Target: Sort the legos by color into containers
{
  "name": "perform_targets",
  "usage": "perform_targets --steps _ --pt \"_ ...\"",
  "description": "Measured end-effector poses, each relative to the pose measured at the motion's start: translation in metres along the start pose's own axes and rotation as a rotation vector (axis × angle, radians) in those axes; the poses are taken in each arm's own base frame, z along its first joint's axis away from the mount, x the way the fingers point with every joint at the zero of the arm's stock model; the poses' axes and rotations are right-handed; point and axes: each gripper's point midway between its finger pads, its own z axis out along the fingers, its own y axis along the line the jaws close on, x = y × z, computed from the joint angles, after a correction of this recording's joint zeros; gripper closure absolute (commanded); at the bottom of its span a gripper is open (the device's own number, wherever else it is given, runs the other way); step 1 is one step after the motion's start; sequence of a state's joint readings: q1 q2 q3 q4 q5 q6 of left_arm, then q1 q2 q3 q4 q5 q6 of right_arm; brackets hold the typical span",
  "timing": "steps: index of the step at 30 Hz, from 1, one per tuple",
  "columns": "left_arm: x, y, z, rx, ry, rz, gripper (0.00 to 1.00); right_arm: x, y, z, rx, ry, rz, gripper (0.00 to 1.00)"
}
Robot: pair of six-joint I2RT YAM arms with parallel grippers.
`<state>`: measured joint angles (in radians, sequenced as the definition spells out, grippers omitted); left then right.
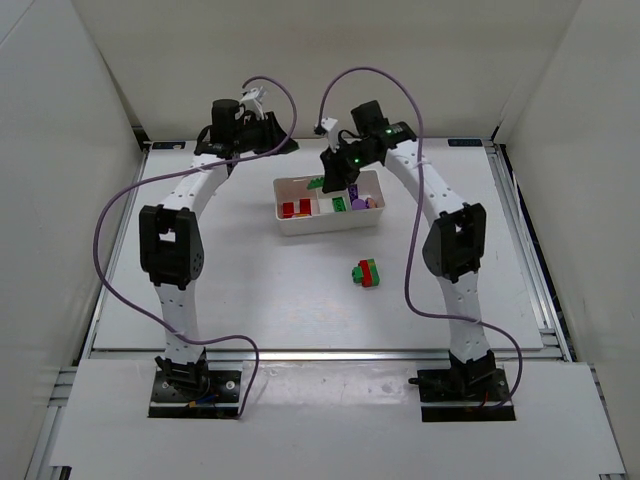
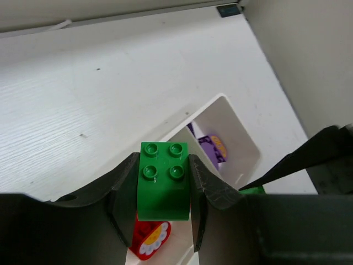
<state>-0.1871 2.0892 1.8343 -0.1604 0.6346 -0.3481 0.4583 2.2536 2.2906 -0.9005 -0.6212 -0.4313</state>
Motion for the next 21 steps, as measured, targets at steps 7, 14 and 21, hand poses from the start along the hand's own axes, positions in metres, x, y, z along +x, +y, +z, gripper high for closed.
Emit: perform_targets --steps 7,14,21 --pt "-0.009 0.007 -0.015 -0.102 -0.006 0.045 0.87 0.049 -0.028 0.023 0.138 0.185 0.053 1.0" --pt "-0.013 0.004 -0.02 -0.108 -0.01 0.062 0.86 0.067 -0.052 0.019 0.249 0.255 0.067 0.65" --pt "-0.01 0.003 -0.021 -0.106 0.001 0.054 0.86 0.073 -0.055 0.021 0.258 0.272 0.068 0.1"
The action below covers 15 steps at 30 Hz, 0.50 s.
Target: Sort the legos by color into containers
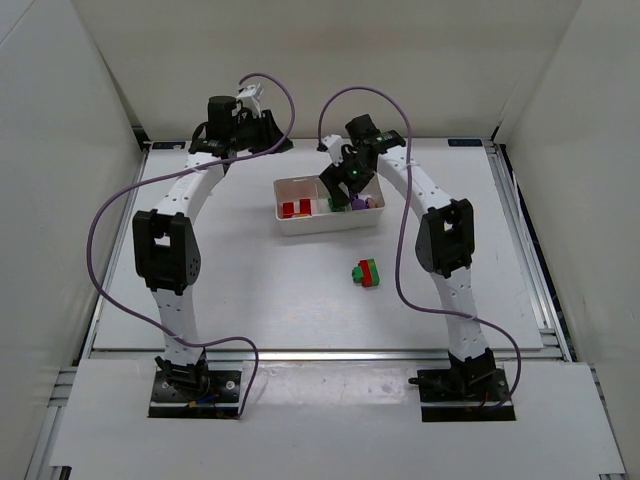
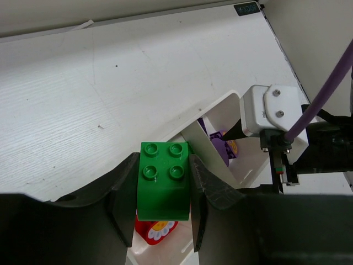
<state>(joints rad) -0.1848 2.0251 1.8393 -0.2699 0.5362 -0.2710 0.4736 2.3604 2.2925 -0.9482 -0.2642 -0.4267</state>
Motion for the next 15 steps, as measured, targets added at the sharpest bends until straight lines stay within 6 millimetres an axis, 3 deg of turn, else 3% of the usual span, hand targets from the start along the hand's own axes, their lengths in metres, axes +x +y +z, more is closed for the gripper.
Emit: perform_targets --steps 5,8,12,15 --pt "0.001 -0.007 0.0 0.029 0.009 -0.009 0.86 -0.002 0.002 -0.001 -0.013 -0.012 0.002 0.04" --pt "0.0 -0.021 0.004 0.086 0.023 -0.01 0.86 -0.008 0.003 -0.013 -0.011 -0.041 0.02 0.02" --pt "0.014 -0.047 0.016 0.164 0.07 -0.005 0.86 -0.027 -0.005 -0.061 0.023 -0.14 0.054 0.02" --pt "0.039 -0.065 0.028 0.202 0.137 -0.015 0.85 -0.04 -0.022 -0.116 0.105 -0.241 0.109 0.01"
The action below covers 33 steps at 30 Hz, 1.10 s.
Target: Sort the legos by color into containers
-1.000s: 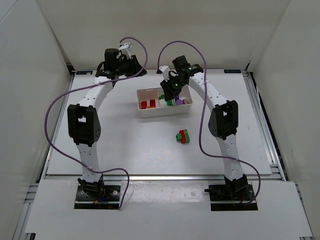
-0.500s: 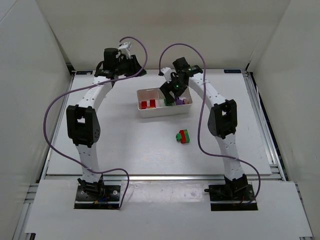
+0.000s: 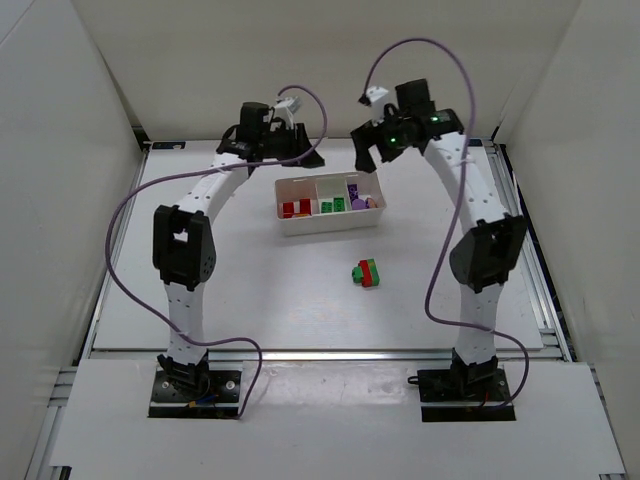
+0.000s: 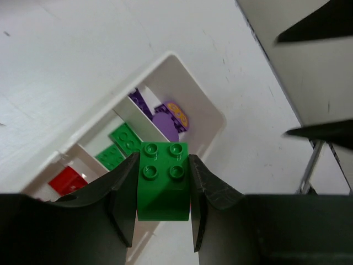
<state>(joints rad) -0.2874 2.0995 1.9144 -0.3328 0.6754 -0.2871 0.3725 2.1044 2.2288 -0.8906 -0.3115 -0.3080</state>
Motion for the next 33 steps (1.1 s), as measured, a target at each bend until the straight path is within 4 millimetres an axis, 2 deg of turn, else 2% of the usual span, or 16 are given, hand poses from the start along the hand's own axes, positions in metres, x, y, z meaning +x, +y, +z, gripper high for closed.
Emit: perform_targets --steps 3,6,10,12,14,20,21,23,26,33 --pt "0.026 -0.007 0.015 0.008 0.074 -0.024 0.85 -0.01 -0.018 -0.042 0.073 -0.063 0.024 0.01" --pt "0.05 -0.012 0.027 0.005 0.141 -0.041 0.83 -0.004 -0.029 -0.064 0.094 -0.076 0.049 0.01" --pt "0.071 -0.009 0.039 -0.025 0.195 -0.052 0.77 0.023 -0.043 -0.06 0.114 -0.017 0.095 0.01" --pt "0.08 -0.006 0.044 -0.041 0.214 -0.051 0.67 0.042 -0.047 -0.055 0.116 0.031 0.125 0.01" --pt "0.086 -0.003 0.05 -0.059 0.232 -0.049 0.63 0.054 -0.048 -0.053 0.112 0.06 0.147 0.01" --pt "0.105 0.013 0.069 -0.111 0.273 -0.038 0.43 0.076 -0.052 -0.051 0.08 0.093 0.197 0.01" --pt "0.107 0.016 0.071 -0.117 0.277 -0.039 0.33 0.079 -0.051 -0.05 0.065 0.094 0.206 0.02" --pt "0.109 0.02 0.076 -0.125 0.282 -0.032 0.27 0.085 -0.048 -0.05 0.027 0.096 0.219 0.02" --pt "0.11 0.02 0.076 -0.13 0.287 -0.027 0.25 0.092 -0.041 -0.049 -0.041 0.1 0.201 0.06" --pt "0.085 0.009 0.073 -0.07 0.234 0.009 0.26 0.131 -0.007 -0.05 -0.203 0.136 0.115 0.09"
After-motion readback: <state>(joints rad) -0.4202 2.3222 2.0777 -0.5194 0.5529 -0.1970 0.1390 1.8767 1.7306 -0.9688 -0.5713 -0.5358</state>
